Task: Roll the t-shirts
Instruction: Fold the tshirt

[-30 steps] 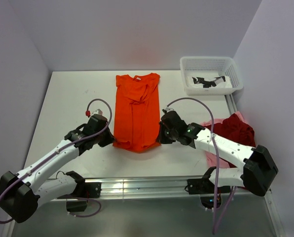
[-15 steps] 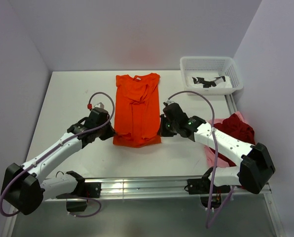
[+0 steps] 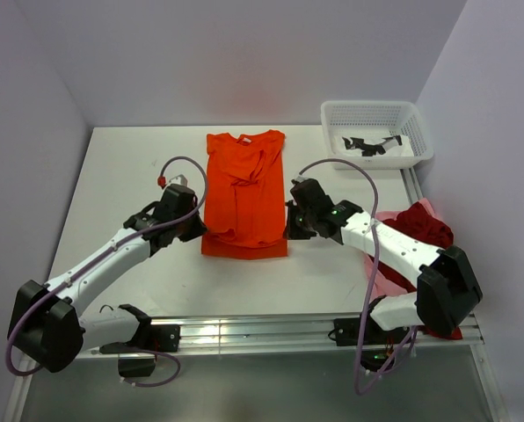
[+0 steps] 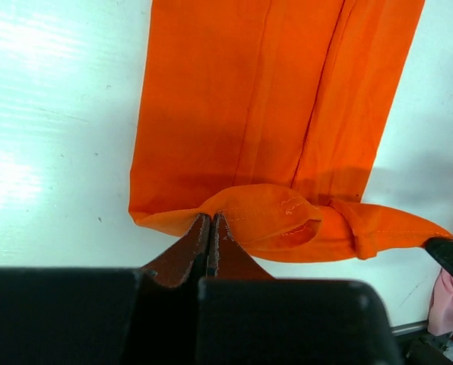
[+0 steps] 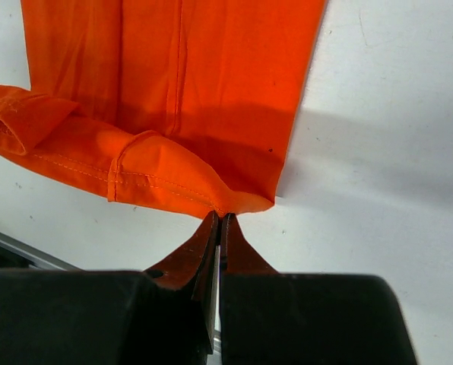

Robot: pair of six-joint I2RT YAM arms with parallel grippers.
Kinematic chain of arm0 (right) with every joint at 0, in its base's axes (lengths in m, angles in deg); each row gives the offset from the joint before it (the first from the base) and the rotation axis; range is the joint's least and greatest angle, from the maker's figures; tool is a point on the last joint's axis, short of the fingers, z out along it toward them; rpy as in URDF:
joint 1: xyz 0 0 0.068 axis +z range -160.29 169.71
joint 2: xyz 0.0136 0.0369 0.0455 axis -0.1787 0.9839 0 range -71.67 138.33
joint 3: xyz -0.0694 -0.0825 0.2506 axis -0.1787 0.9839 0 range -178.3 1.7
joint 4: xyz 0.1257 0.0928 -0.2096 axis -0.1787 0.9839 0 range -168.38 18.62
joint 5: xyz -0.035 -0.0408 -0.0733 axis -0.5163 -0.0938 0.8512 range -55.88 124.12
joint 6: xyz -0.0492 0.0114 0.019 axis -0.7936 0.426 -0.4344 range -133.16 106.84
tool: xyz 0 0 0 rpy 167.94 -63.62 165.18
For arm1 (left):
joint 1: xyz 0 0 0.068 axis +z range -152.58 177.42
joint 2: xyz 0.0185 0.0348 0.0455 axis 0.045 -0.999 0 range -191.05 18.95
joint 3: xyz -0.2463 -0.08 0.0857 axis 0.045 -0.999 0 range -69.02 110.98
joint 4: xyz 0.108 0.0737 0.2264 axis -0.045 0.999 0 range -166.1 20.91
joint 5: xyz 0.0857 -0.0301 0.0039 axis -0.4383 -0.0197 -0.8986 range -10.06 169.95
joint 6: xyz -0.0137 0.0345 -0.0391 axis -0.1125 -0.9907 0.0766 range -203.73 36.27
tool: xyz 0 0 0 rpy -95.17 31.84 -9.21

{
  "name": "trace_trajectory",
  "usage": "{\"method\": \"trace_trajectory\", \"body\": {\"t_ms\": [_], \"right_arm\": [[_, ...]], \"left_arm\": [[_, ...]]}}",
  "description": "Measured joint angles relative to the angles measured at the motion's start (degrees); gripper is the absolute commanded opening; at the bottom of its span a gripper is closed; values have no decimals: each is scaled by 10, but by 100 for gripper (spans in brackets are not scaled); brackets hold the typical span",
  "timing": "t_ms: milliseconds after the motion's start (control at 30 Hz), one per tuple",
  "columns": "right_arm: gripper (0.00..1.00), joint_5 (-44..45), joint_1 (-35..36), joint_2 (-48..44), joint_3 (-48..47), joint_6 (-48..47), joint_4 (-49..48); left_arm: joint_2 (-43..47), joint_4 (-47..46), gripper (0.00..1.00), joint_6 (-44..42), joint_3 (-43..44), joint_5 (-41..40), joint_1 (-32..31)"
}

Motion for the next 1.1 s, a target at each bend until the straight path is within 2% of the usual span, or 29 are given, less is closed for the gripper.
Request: {"method": "trace_trajectory", "body": {"t_ms": [567, 867, 967, 1000, 1067, 1100], "right_arm": [[0, -6, -13, 39, -35, -17, -5], [2, -12, -35, 81, -57, -26, -19], [18, -15, -45, 102, -58, -25, -34], [27, -15, -49, 110, -58, -23, -40], [35, -18, -59, 129, -60, -20, -55], [43, -21, -65, 141, -62, -15, -65]], "left_arm": [[-6, -23, 0, -23, 2, -5, 16], [-57, -77, 2, -39, 2, -5, 23], [-89, -97, 12, -43, 2, -5, 29], [-99, -102, 24, -44, 2, -5, 32], [-123, -106, 34, -45, 9, 0, 40], [-137, -109, 47, -44, 14, 7, 48]]}}
